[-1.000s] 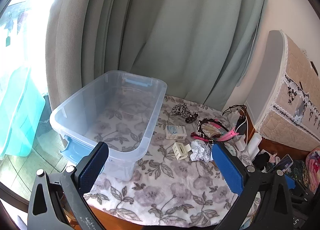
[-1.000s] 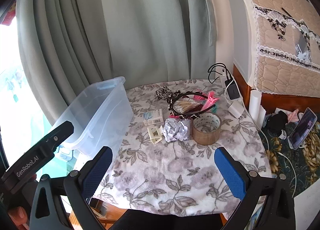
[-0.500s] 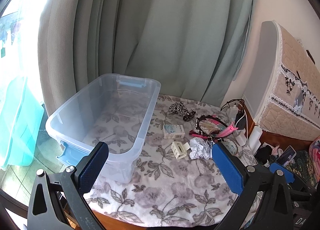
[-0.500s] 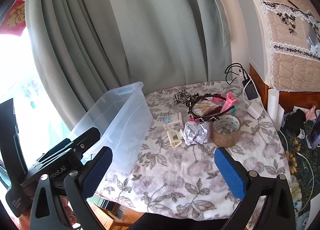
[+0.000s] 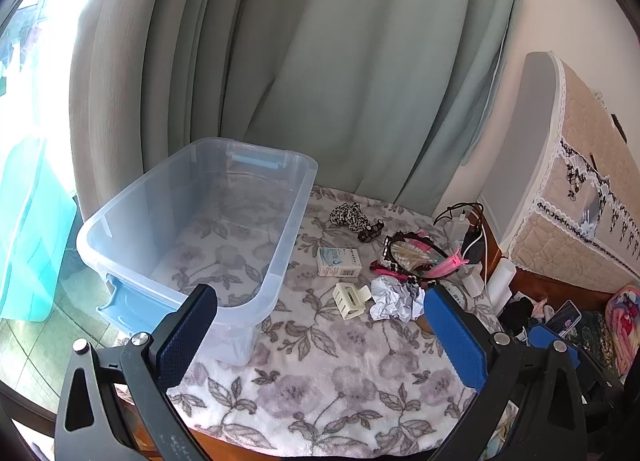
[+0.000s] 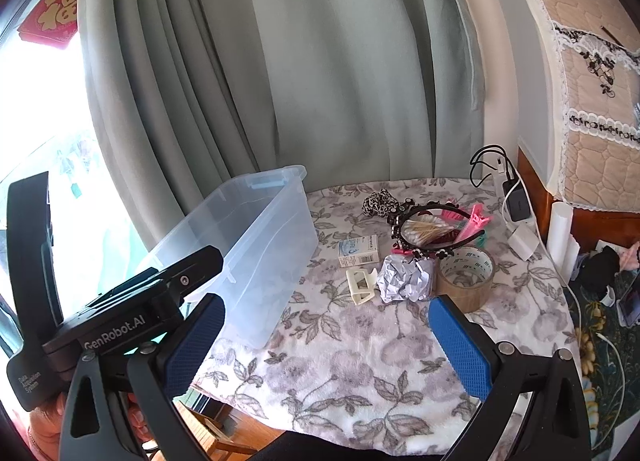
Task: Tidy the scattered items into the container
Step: 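Move both tools toward the cluttered items on the table, then grasp the cream claw clip with the left tool while the right tool grasps the tape roll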
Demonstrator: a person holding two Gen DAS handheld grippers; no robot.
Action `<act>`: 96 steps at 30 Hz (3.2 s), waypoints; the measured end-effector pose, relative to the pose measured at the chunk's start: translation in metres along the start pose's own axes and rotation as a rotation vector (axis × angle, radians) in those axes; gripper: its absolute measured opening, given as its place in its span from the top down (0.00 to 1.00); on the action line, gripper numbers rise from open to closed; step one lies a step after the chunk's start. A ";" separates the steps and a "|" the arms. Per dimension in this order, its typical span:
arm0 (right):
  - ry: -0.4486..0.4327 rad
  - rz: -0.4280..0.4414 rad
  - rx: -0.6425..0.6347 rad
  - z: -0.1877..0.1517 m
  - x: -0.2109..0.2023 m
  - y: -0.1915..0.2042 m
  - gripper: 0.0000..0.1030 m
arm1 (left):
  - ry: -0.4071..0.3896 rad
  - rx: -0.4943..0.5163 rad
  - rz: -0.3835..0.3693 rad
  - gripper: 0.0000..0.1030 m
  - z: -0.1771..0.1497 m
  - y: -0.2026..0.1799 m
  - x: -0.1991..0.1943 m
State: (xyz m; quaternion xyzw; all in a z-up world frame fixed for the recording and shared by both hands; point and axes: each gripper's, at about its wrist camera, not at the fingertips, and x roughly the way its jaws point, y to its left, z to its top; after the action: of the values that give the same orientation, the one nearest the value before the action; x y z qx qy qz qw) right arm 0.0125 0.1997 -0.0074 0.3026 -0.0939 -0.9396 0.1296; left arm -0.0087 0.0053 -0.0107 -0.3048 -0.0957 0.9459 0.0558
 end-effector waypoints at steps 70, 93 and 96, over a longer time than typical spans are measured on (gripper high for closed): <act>0.263 -0.312 0.211 -0.007 0.138 -0.184 0.06 | 0.220 0.185 0.056 0.01 -0.023 -0.070 0.189; 0.366 -0.317 0.307 -0.020 0.186 -0.226 0.11 | 0.363 -0.041 0.151 0.03 -0.033 -0.035 0.266; 0.362 -0.309 0.320 -0.025 0.184 -0.226 0.11 | 0.369 -0.012 0.155 0.05 -0.040 -0.039 0.264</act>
State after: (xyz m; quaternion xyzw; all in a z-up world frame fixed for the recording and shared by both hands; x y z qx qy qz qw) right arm -0.1595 0.3566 -0.1851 0.4929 -0.1690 -0.8521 -0.0499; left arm -0.1962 0.0922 -0.1835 -0.4798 -0.0656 0.8749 -0.0022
